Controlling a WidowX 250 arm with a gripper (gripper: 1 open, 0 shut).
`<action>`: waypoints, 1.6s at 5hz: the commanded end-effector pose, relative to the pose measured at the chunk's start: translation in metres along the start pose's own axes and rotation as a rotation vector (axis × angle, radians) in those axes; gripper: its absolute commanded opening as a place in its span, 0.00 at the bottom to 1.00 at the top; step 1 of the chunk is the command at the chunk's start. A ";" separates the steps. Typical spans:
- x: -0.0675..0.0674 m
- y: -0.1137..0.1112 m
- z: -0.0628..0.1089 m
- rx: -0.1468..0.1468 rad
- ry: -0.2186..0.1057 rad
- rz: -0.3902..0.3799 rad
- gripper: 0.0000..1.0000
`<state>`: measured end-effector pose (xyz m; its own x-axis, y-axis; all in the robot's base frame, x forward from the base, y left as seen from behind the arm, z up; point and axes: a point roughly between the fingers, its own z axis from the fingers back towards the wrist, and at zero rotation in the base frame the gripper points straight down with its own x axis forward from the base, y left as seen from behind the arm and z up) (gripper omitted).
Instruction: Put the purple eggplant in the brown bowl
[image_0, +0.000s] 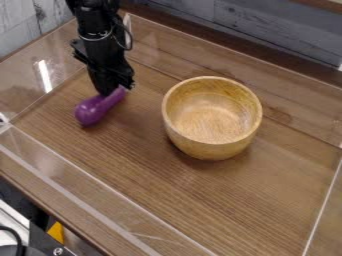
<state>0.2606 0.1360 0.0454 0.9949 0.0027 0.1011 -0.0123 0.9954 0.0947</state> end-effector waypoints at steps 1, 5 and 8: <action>0.002 -0.003 0.018 -0.008 -0.012 0.008 0.00; 0.000 -0.001 0.042 -0.031 -0.034 0.043 1.00; -0.008 0.008 0.019 -0.011 0.022 0.056 1.00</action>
<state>0.2490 0.1366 0.0547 0.9972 0.0521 0.0534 -0.0553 0.9966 0.0610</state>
